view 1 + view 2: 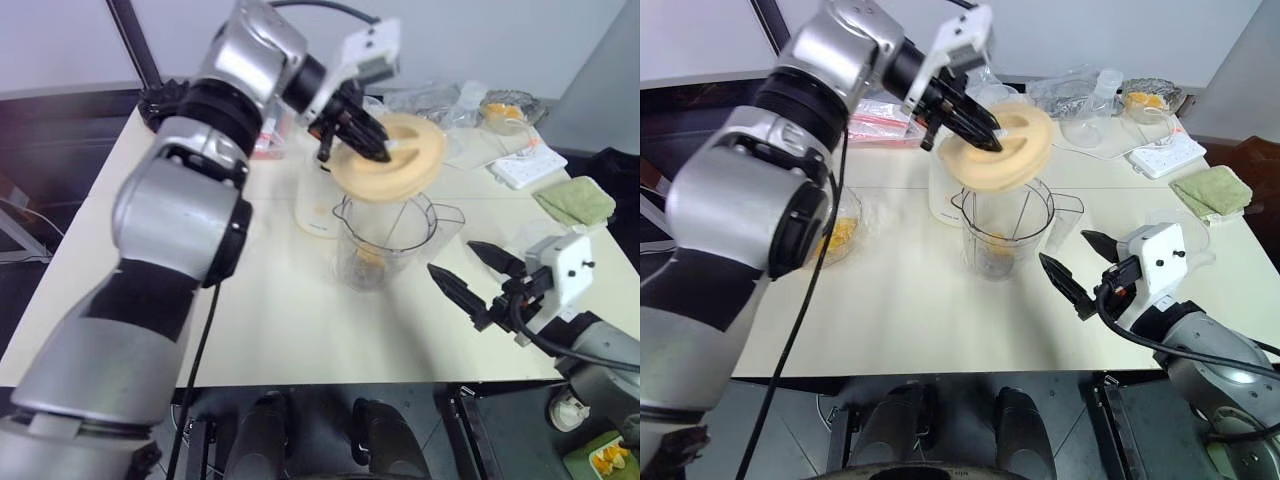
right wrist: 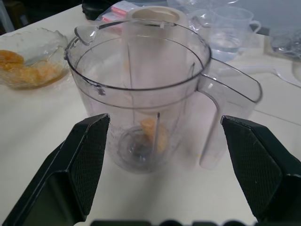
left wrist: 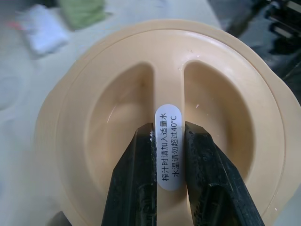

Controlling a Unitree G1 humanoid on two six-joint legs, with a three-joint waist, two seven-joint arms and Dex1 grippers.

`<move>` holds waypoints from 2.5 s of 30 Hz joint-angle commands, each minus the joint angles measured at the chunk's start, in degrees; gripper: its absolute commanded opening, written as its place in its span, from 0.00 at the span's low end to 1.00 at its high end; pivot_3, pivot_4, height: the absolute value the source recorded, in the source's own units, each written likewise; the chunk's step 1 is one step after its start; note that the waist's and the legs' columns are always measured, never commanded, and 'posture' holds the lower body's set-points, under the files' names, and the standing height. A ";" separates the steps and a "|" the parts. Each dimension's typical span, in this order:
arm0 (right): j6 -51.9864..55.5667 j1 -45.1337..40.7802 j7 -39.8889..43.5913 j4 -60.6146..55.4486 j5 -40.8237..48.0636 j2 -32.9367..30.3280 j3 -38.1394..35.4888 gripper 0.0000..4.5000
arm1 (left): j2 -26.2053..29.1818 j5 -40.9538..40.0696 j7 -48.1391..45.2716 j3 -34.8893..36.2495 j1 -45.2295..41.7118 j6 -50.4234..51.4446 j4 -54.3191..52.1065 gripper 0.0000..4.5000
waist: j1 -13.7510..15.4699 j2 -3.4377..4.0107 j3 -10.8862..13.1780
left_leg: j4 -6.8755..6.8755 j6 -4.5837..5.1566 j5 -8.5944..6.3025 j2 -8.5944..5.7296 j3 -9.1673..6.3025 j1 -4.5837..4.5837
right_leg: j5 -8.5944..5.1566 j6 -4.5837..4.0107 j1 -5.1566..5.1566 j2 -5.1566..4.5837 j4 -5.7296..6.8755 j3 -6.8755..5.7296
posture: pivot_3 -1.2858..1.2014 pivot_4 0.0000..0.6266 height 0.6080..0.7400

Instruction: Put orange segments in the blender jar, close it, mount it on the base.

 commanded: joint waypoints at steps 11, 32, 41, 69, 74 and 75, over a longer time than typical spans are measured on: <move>-0.11 0.67 -5.31 -5.22 -1.67 3.62 1.63 0.89 | -6.08 6.37 2.23 -4.42 1.90 -4.21 0.16 0.05 | -0.05 0.02 -0.01 | 0.14 0.06 -0.03 0.02 0.01 0.07 | 0.01 -0.01 0.05 0.01 0.05 0.01 | 0.52 0.24 1.00; -11.49 -3.63 -1.89 15.02 -22.55 14.24 15.28 0.89 | -6.76 11.67 5.42 -8.86 8.33 -10.18 0.66 0.05 | -0.19 0.21 -0.31 | 0.21 0.06 -0.05 0.16 -0.01 0.46 | -0.01 0.00 0.47 -0.03 -0.14 0.03 | 0.52 0.24 1.00; -19.53 -14.38 1.66 27.94 -31.59 20.10 19.72 0.89 | -5.47 12.97 5.36 -10.03 9.34 -10.90 1.03 0.05 | -0.81 0.41 -0.52 | 0.21 0.07 -0.04 0.06 0.01 0.50 | 0.00 0.00 0.47 0.00 -0.08 0.05 | 0.52 0.24 1.00; -18.57 -20.30 3.32 34.25 -40.36 24.53 21.76 0.18 | -5.52 12.12 13.91 -8.69 13.35 -3.12 -1.51 0.05 | -1.51 0.54 -1.38 | 0.19 0.07 -0.05 0.11 -0.24 0.74 | -0.13 0.21 0.68 0.00 0.06 0.05 | 0.52 0.24 1.00; -18.41 -20.40 3.36 34.50 -40.83 24.73 21.60 0.18 | -6.04 11.52 17.38 -8.18 14.56 4.58 -3.18 0.05 | -1.57 0.94 -1.62 | 0.11 -0.12 -0.16 0.12 -0.35 1.27 | -0.17 0.24 1.16 -0.05 -0.36 0.03 | 0.52 0.24 1.00; -18.36 -20.48 3.39 34.50 -40.86 24.80 21.57 0.18 | -6.17 11.44 17.96 -8.13 14.89 6.69 -3.55 0.05 | -1.58 1.15 -1.75 | -0.01 -0.15 -0.19 0.24 -0.46 1.35 | -0.17 0.24 1.47 0.02 -0.82 -0.12 | 0.52 0.24 1.00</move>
